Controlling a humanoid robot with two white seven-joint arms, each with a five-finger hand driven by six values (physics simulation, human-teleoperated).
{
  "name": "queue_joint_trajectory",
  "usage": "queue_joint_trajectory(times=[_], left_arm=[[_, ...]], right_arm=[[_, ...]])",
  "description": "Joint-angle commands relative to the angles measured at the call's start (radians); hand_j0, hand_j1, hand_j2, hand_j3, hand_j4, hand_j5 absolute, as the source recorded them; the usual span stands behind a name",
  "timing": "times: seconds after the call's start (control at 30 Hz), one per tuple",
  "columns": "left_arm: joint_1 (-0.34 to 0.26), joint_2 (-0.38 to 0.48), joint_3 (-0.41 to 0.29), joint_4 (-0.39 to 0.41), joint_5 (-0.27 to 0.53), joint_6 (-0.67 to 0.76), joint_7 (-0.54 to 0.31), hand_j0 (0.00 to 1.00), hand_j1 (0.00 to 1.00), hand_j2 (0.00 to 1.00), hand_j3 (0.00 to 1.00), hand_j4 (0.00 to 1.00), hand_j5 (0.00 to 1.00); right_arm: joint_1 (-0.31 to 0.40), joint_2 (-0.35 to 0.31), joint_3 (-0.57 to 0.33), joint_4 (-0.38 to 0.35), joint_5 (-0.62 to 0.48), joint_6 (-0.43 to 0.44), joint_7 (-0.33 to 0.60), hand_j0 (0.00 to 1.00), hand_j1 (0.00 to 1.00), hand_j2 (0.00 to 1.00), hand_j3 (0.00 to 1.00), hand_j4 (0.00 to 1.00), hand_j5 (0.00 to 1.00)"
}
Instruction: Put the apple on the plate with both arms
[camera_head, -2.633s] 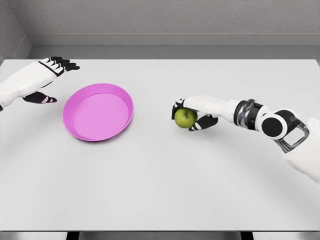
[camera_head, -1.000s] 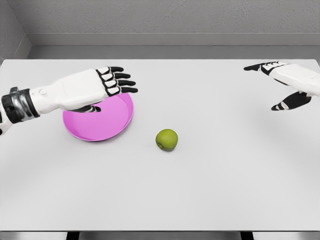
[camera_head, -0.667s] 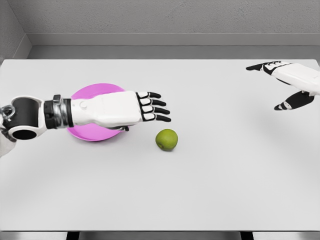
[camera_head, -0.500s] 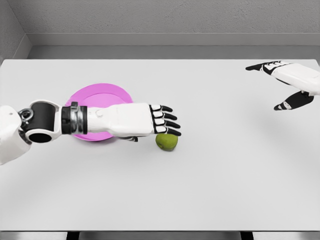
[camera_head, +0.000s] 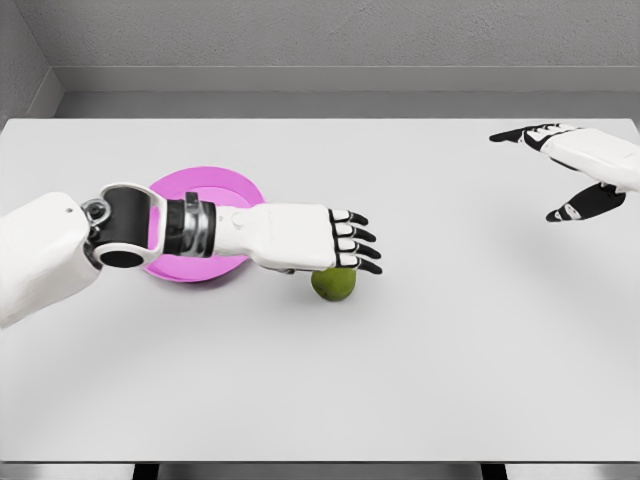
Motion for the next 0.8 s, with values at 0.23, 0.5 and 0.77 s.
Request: queue_joint_trajectory(times=[0.23, 0.5, 0.77], left_arm=[[-0.025, -0.042, -0.037, 0.005, -0.049, 0.001, -0.102, 1.0, 1.0, 1.0, 1.0, 1.0, 1.0], [-0.025, -0.048, -0.045, 0.005, -0.047, 0.001, -0.168, 1.0, 1.0, 1.0, 1.0, 1.0, 1.0], [-0.025, -0.065, -0.048, 0.045, -0.056, 0.001, -0.171, 1.0, 1.0, 1.0, 1.0, 1.0, 1.0]], right_arm=[[0.002, -0.001, 0.001, 0.0, -0.003, 0.001, 0.0, 1.0, 1.0, 1.0, 1.0, 1.0, 1.0], [0.002, -0.001, 0.001, 0.0, -0.002, 0.001, 0.0, 1.0, 1.0, 1.0, 1.0, 1.0, 1.0], [0.002, 0.001, 0.001, 0.0, -0.003, 0.001, 0.0, 1.0, 1.0, 1.0, 1.0, 1.0, 1.0]])
